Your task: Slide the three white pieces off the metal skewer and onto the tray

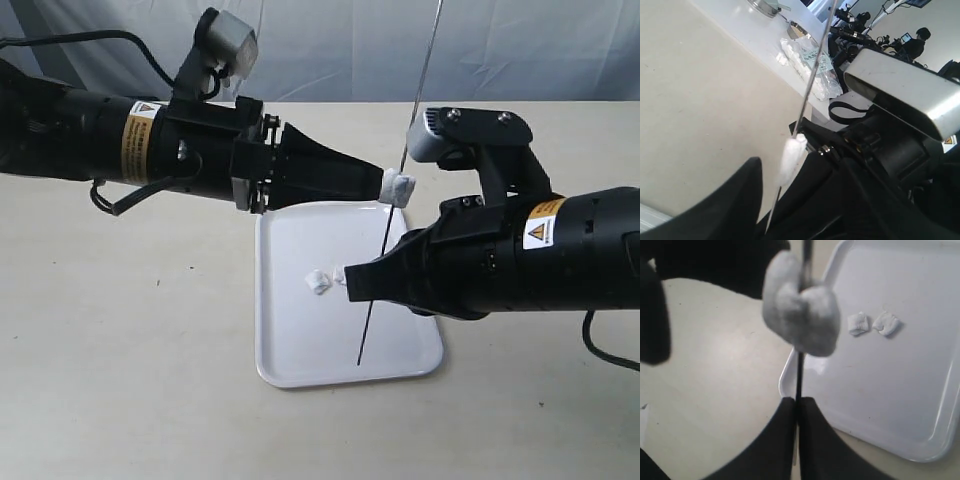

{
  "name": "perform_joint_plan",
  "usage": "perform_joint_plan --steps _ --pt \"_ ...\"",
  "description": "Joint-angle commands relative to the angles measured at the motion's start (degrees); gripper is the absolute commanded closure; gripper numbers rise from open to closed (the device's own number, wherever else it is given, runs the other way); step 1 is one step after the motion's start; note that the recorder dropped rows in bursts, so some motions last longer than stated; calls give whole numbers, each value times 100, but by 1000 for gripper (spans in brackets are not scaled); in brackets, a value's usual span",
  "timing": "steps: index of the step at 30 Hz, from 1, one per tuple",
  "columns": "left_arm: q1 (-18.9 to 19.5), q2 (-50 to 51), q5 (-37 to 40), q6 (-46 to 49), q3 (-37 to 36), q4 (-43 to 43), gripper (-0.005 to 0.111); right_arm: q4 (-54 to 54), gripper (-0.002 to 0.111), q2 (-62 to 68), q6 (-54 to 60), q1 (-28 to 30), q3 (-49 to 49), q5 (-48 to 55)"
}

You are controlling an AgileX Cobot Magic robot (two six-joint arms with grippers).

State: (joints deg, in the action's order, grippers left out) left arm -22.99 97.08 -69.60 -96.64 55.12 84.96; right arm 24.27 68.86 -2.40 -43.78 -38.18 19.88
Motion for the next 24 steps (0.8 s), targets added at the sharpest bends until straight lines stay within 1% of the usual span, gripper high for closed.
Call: perform_joint_plan --steps 1,4,11,15,20,24 --pt "-61 -42 -36 173 17 -94 61 139 109 -1 11 34 -40 -68" --pt "-61 -42 -36 277 29 -157 64 309 109 -1 23 34 -40 -7" --pt "-61 -42 -36 299 29 -118 64 701 109 -1 286 34 -40 78" --pt "-61 -42 -36 311 29 -105 64 730 109 -1 305 34 -40 78" --pt "-281 -42 -36 412 29 -105 64 981 109 -1 429 34 -40 88" --pt "-281 -42 -36 412 29 -117 64 984 109 -1 489 34 -40 98"
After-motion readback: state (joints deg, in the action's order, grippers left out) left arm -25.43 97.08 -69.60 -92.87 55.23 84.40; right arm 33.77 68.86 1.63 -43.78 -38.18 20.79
